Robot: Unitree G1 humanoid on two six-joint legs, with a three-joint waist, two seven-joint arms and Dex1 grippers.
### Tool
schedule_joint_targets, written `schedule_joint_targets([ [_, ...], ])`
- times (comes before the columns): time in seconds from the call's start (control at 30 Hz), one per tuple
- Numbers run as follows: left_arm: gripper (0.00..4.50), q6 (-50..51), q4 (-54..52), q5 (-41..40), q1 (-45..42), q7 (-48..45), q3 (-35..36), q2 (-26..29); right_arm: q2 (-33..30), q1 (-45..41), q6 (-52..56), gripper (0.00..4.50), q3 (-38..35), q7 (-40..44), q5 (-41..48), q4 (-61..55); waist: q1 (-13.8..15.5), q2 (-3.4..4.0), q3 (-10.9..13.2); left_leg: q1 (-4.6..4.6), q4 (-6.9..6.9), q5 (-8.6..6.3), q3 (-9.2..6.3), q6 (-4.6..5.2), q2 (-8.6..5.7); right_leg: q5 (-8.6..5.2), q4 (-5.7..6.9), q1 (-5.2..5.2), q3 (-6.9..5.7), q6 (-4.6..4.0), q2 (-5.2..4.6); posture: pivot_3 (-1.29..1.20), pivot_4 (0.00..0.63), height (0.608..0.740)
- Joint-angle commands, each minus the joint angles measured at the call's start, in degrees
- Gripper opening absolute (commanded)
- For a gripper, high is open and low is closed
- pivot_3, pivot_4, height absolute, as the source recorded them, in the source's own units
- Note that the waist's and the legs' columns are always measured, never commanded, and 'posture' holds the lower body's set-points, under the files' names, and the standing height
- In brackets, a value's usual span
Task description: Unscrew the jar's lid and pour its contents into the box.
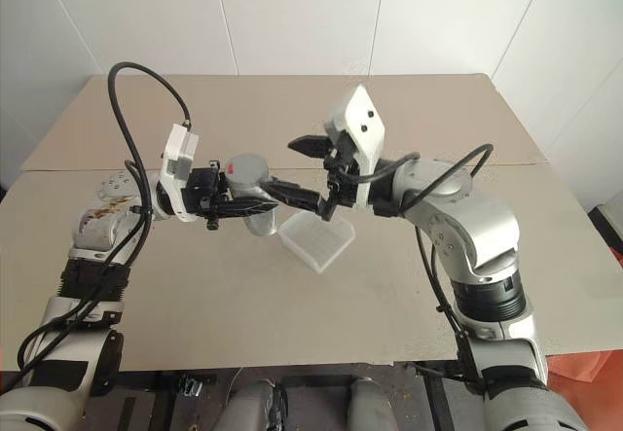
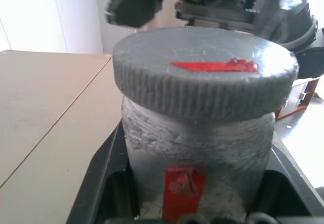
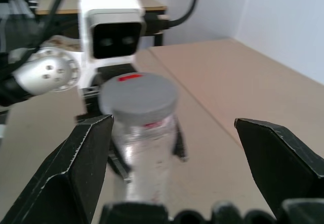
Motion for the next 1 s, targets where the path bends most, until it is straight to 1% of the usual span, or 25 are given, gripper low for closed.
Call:
schedule_joint_targets([
  [0.03,1.96,-1.1,-1.3,-0.4,-0.9,-0.1,0.6,-0.3,0.1,-0.3,-2.6,4.46,0.0,2.0,1.4,-3.5,0.0,0.0,0.0,0.0,0.0,0.0,0.0,0.0,0.0,0.0,0.01,0.0,0.0,0.0,0.0,0.0,0.15,0.74],
  [0.3,1.96,-1.4,-1.5,0.0,-0.9,-0.2,0.1,-0.7,4.4,-4.0,-1.6,4.46,2.8,-2.4,-2.2,0.2,0.0,0.0,0.0,0.02,0.01,0.0,0.0,0.0,0.0,0.0,0.04,0.0,0.0,0.0,0.0,0.0,0.15,0.74],
  [0.7,1.96,-2.2,-1.8,0.4,-0.6,-0.2,-0.2,-0.3,7.1,-7.1,0.5,4.46,4.4,-3.5,-2.7,3.5,0.0,0.0,0.0,0.01,0.01,0.0,0.0,0.0,0.0,0.0,0.02,0.0,0.0,0.0,0.0,0.0,0.15,0.74],
  [0.8,1.96,-2.5,-1.8,0.7,-0.5,-0.1,-0.2,-0.1,7.1,-7.4,1.1,3.87,4.1,-3.2,-2.2,3.7,0.0,0.0,0.0,0.01,0.0,0.0,0.0,0.0,0.0,0.0,0.02,0.0,0.0,0.0,0.0,0.0,0.15,0.74],
  [0.9,1.96,-2.6,-1.8,0.9,-0.4,-0.1,-0.1,-0.2,7.3,-7.5,1.6,2.83,3.1,-3.4,-1.4,3.7,0.0,0.0,0.0,0.01,0.0,0.0,0.0,0.0,0.0,0.0,0.02,0.0,0.0,0.0,0.0,0.0,0.15,0.74],
  [0.93,1.96,-2.7,-1.8,1.0,-0.4,0.0,-0.1,-0.2,7.3,-7.6,1.8,2.76,2.8,-3.5,-1.2,3.6,0.0,0.0,0.0,0.01,0.0,0.0,0.0,0.0,0.0,0.0,0.02,0.0,0.0,0.0,0.0,0.0,0.15,0.74],
  [1.0,1.96,-3.1,-1.4,1.3,-0.3,0.0,-0.2,-0.2,7.9,-8.5,3.1,2.76,-0.9,-4.7,1.6,3.7,0.0,0.0,0.0,0.01,0.0,0.0,0.0,0.0,0.0,0.0,0.03,0.0,0.0,0.0,0.0,0.0,0.15,0.74],
])
